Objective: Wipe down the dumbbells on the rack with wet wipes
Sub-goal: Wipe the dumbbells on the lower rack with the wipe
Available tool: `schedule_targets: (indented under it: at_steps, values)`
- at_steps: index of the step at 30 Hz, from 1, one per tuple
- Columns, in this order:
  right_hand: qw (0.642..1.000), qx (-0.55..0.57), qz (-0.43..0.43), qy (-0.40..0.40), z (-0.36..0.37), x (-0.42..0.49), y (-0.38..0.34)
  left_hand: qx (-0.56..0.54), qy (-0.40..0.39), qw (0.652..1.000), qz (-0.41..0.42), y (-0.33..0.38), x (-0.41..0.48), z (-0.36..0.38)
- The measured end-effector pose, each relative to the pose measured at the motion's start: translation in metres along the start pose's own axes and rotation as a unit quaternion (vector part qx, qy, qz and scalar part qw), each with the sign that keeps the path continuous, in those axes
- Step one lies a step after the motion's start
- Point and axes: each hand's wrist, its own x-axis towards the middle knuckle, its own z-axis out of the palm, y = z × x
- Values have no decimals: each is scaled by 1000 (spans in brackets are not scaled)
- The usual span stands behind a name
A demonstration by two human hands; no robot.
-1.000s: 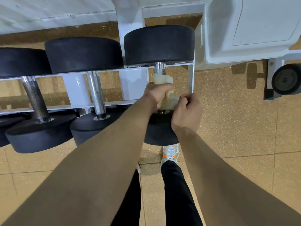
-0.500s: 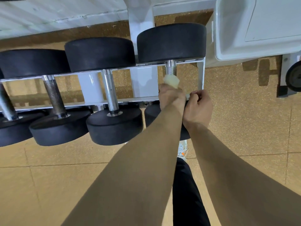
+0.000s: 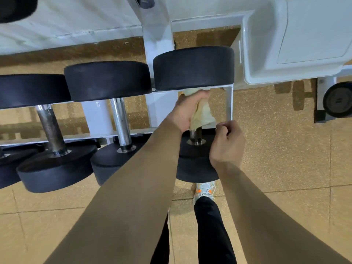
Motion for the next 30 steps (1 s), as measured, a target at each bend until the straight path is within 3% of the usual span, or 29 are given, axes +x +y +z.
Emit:
schedule_targets:
  at_steps: [4, 8, 10, 13, 16, 18, 21, 25, 27, 30]
  values:
    - [1000, -8, 3, 1, -1, -1, -2, 94, 182, 979, -2, -11, -12, 28]
    - [1000, -22, 10, 2, 0, -1, -4, 192, 217, 957, -24, -41, -19, 32]
    - [1000, -20, 12, 0, 1, -1, -4, 190, 186, 962, -61, -41, -17, 20]
    - [1000, -11, 14, 0, 2, 0, -4, 167, 37, 979, -107, -26, -16, -1]
    - [1000, 1, 10, -3, 2, 0, -1, 105, -93, 983, -118, -10, -14, -20]
    - [1000, 3, 10, -2, 2, 0, 0, 70, -122, 986, -93, 2, -7, -21]
    - [1000, 6, 16, -3, 1, -1, 0, 33, -52, 998, -16, 12, -6, -5]
    - [1000, -13, 19, 0, 0, -2, -3, 97, 174, 979, 36, -10, -27, 25]
    - [1000, -20, 17, -4, 0, -3, -3, 193, 195, 961, 26, -24, -38, 28]
    - [1000, -19, 15, 0, 0, -3, -6, 363, 131, 923, -12, -31, -51, 14]
